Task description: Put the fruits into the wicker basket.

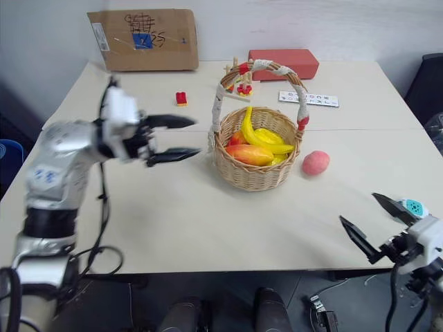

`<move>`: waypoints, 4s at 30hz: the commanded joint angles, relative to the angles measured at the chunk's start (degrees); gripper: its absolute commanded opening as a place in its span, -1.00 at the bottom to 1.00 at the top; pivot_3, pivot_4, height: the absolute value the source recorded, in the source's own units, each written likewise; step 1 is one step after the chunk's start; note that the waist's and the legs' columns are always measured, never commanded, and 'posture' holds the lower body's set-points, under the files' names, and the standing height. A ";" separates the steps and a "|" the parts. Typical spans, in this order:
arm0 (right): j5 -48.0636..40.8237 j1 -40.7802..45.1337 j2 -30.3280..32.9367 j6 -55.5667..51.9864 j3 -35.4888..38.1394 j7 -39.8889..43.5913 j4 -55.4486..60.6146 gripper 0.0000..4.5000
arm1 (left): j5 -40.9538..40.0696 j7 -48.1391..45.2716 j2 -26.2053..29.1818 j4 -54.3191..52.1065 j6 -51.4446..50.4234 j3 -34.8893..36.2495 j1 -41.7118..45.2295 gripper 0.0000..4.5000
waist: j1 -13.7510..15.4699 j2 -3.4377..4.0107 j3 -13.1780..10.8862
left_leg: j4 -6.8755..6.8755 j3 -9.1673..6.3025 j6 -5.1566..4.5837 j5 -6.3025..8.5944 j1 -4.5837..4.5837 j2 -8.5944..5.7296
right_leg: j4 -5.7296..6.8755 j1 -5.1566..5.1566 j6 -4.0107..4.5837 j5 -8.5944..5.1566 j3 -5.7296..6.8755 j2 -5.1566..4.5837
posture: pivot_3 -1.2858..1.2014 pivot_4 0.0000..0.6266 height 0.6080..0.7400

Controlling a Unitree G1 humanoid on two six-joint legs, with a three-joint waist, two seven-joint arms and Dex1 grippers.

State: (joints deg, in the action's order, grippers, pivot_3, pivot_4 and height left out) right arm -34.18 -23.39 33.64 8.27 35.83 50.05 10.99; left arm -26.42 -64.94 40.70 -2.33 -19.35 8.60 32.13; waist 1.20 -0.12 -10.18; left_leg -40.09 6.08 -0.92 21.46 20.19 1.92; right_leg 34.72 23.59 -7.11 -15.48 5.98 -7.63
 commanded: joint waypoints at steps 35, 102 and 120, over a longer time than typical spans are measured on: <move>11.84 73.60 9.40 -57.12 -31.53 -7.49 -48.28 0.72 | -13.02 12.67 3.66 -23.25 -17.09 0.47 -1.42 1.00 | -1.37 0.09 -0.06 | -0.07 0.05 0.06 -0.04 0.57 -0.12 | -0.04 0.27 0.04 -0.01 0.28 -0.01 | 0.03 -0.52 1.00; 22.21 97.09 2.24 -6.70 -33.51 37.16 -78.39 0.74 | -13.22 13.13 3.74 -21.24 -10.80 7.52 -13.49 1.00 | -2.82 -0.01 -0.14 | -0.01 0.51 0.13 -0.38 0.92 0.00 | 0.27 1.00 0.24 0.25 0.07 -0.02 | 0.03 -0.52 1.00; 9.81 77.14 11.28 -25.16 -17.93 31.26 -47.91 -0.90 | -13.12 14.07 1.29 -20.18 -9.76 4.37 -12.04 1.00 | -1.59 0.00 -0.15 | -0.05 0.28 0.16 -0.39 1.03 -0.06 | 0.29 0.98 0.24 0.25 0.22 -0.07 | 0.03 -0.52 1.00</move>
State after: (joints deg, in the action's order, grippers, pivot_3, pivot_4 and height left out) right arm -19.52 55.44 42.72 -13.14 12.28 84.96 -45.42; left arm -39.53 -50.28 42.27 -22.99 -30.53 13.12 19.02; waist -0.39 -0.12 -10.33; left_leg -40.14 6.34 -0.75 21.07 21.22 1.86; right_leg 35.01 24.57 -6.87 -15.23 6.24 -7.69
